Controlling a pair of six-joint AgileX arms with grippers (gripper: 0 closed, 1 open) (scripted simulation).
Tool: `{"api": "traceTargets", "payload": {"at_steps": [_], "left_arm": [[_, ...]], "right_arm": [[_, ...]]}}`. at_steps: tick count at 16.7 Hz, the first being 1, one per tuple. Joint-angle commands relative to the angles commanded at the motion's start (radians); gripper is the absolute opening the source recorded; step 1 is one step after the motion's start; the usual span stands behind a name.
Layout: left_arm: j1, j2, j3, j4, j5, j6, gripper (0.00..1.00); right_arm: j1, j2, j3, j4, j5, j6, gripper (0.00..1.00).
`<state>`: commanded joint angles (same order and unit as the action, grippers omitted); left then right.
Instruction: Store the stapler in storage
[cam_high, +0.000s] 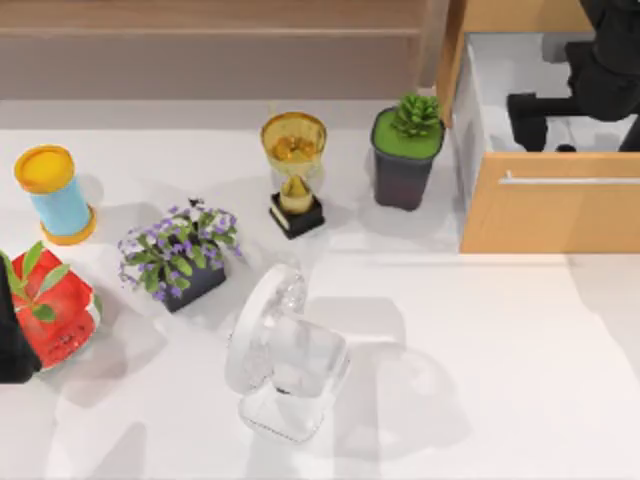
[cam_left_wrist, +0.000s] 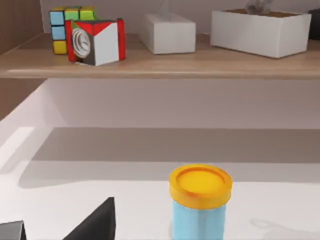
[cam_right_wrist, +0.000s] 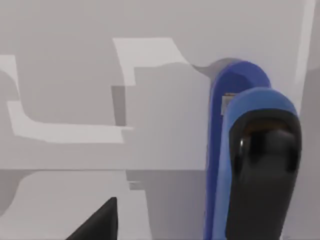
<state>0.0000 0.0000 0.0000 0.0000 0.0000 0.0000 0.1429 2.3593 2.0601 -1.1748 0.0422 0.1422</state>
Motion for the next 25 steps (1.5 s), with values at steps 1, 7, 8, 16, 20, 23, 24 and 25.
{"api": "traceTargets", "payload": {"at_steps": [1, 7, 8, 16, 20, 23, 24, 25], "left_arm": [[0.000, 0.000, 0.000, 0.000, 0.000, 0.000, 1.00], [0.000, 0.000, 0.000, 0.000, 0.000, 0.000, 1.00], [0.000, 0.000, 0.000, 0.000, 0.000, 0.000, 1.00], [0.000, 0.000, 0.000, 0.000, 0.000, 0.000, 1.00], [0.000, 0.000, 0.000, 0.000, 0.000, 0.000, 1.00], [0.000, 0.000, 0.000, 0.000, 0.000, 0.000, 1.00], [0.000, 0.000, 0.000, 0.000, 0.000, 0.000, 1.00], [0.000, 0.000, 0.000, 0.000, 0.000, 0.000, 1.00]], "right_arm": [[0.002, -0.035, -0.030, 0.038, 0.009, -0.009, 1.00], [0.037, -0.273, -0.283, 0.402, 0.056, -0.081, 1.00], [0.050, -0.311, -0.336, 0.482, 0.059, -0.097, 1.00], [0.213, -0.535, -0.845, 1.225, 0.042, -0.277, 1.00], [0.295, -0.581, -1.116, 1.625, 0.038, -0.441, 1.00], [0.339, -0.588, -1.307, 1.920, 0.052, -0.613, 1.00], [0.349, -0.586, -1.366, 2.016, 0.061, -0.679, 1.00], [0.356, -0.581, -1.422, 2.109, 0.073, -0.752, 1.00]]}}
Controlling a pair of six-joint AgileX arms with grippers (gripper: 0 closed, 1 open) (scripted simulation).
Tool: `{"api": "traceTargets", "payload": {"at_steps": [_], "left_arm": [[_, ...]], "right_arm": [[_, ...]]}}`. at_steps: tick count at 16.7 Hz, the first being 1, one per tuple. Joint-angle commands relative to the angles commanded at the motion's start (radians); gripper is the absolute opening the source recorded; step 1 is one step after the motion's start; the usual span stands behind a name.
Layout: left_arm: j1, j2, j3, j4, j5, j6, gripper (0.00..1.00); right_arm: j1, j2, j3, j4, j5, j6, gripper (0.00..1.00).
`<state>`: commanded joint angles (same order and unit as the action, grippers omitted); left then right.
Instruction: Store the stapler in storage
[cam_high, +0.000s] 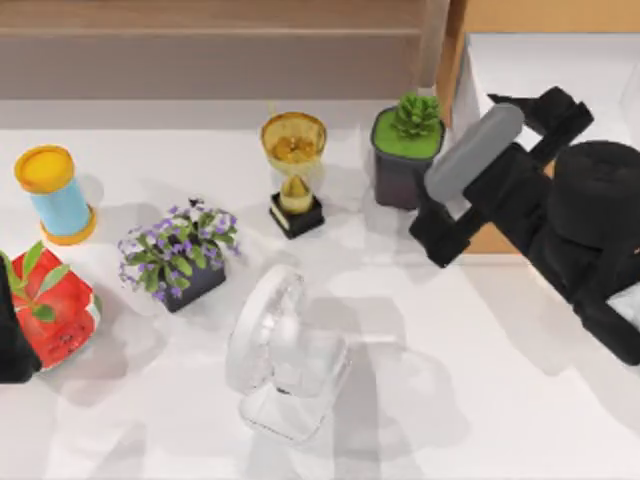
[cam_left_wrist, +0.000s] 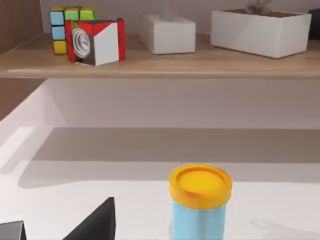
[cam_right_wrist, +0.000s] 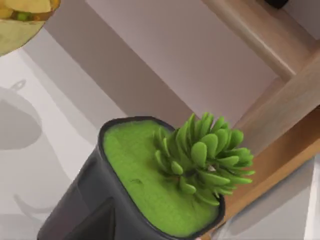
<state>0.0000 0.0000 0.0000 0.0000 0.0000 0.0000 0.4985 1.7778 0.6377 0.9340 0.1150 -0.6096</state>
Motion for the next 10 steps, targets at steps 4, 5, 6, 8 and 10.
{"api": "traceTargets", "payload": {"at_steps": [4, 5, 6, 8, 10], "left_arm": [[0.000, 0.000, 0.000, 0.000, 0.000, 0.000, 1.00], [0.000, 0.000, 0.000, 0.000, 0.000, 0.000, 1.00], [0.000, 0.000, 0.000, 0.000, 0.000, 0.000, 1.00], [0.000, 0.000, 0.000, 0.000, 0.000, 0.000, 1.00], [0.000, 0.000, 0.000, 0.000, 0.000, 0.000, 1.00]], "right_arm": [[0.001, 0.041, -0.198, 0.339, 0.065, -0.318, 1.00], [-0.007, 0.057, -0.239, 0.412, 0.086, -0.401, 1.00], [-0.019, 0.074, -0.275, 0.480, 0.108, -0.483, 1.00], [-0.050, 0.110, -0.335, 0.601, 0.153, -0.639, 1.00], [-0.086, 0.145, -0.378, 0.699, 0.197, -0.773, 1.00]]}}
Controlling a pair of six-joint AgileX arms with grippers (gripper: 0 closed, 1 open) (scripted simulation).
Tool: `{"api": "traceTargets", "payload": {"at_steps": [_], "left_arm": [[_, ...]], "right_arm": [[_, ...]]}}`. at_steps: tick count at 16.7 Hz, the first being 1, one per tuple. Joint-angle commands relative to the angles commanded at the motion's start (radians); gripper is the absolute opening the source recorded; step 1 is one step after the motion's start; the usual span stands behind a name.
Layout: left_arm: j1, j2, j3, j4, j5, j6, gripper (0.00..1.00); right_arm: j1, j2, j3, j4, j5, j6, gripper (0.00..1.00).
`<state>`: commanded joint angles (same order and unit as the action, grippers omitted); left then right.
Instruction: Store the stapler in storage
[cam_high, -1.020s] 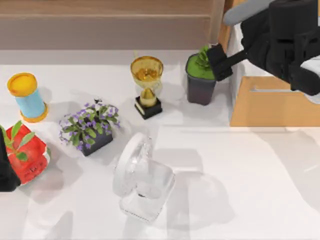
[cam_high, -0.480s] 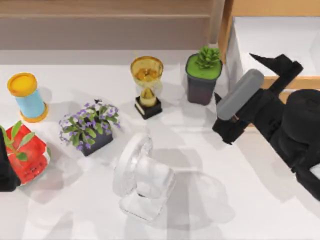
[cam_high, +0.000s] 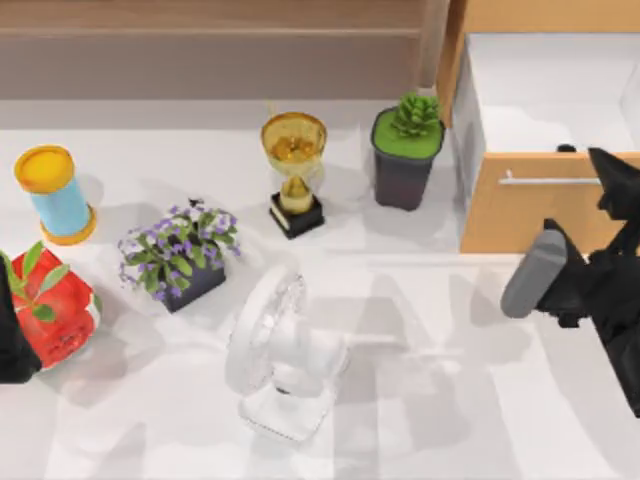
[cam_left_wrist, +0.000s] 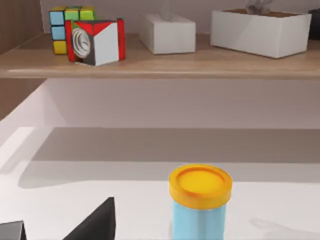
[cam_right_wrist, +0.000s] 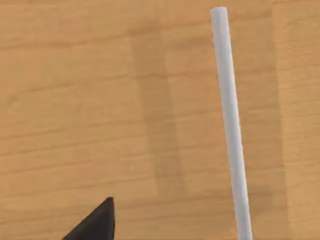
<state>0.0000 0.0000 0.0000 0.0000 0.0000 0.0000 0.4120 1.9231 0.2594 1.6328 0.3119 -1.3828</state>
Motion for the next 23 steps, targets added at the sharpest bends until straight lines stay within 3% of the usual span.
{"api": "traceTargets", "payload": {"at_steps": [5, 21, 23], "left_arm": [[0.000, 0.000, 0.000, 0.000, 0.000, 0.000, 1.00], [0.000, 0.000, 0.000, 0.000, 0.000, 0.000, 1.00], [0.000, 0.000, 0.000, 0.000, 0.000, 0.000, 1.00]], "right_arm": [[-0.065, 0.054, -0.044, 0.124, 0.067, -0.172, 1.00], [-0.104, 0.071, 0.050, 0.047, 0.029, -0.173, 1.00], [-0.104, 0.071, 0.050, 0.047, 0.029, -0.173, 0.85]]}}
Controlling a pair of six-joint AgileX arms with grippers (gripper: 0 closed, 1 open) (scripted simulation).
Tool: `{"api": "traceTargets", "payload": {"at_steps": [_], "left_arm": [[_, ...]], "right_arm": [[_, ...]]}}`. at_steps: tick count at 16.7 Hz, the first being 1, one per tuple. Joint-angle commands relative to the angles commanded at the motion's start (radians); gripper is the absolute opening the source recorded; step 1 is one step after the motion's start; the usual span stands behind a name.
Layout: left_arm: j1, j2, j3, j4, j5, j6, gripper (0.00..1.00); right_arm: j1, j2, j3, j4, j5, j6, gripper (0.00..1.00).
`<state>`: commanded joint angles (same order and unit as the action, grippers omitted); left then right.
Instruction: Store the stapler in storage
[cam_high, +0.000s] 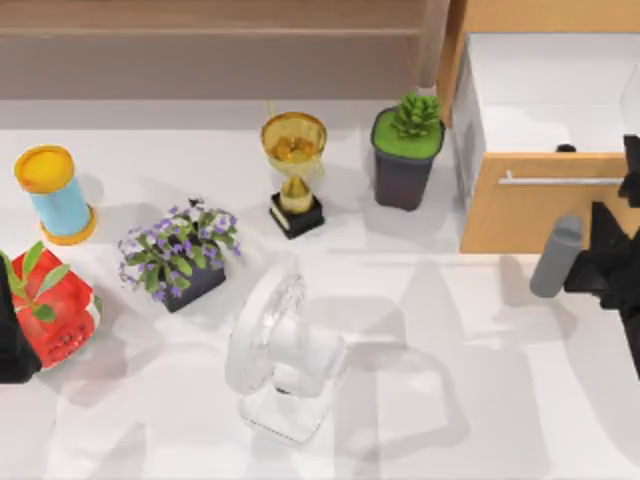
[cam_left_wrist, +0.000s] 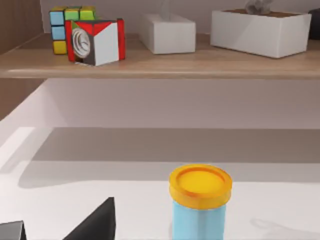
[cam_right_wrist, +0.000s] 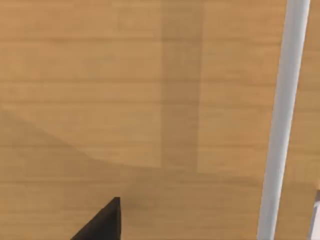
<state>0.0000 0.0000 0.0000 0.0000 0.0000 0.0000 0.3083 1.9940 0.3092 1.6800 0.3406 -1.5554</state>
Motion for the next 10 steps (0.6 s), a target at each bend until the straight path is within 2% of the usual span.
{"api": "traceTargets", "payload": {"at_steps": [10], "left_arm": [[0.000, 0.000, 0.000, 0.000, 0.000, 0.000, 1.00]], "right_arm": [[0.000, 0.000, 0.000, 0.000, 0.000, 0.000, 0.10]]}}
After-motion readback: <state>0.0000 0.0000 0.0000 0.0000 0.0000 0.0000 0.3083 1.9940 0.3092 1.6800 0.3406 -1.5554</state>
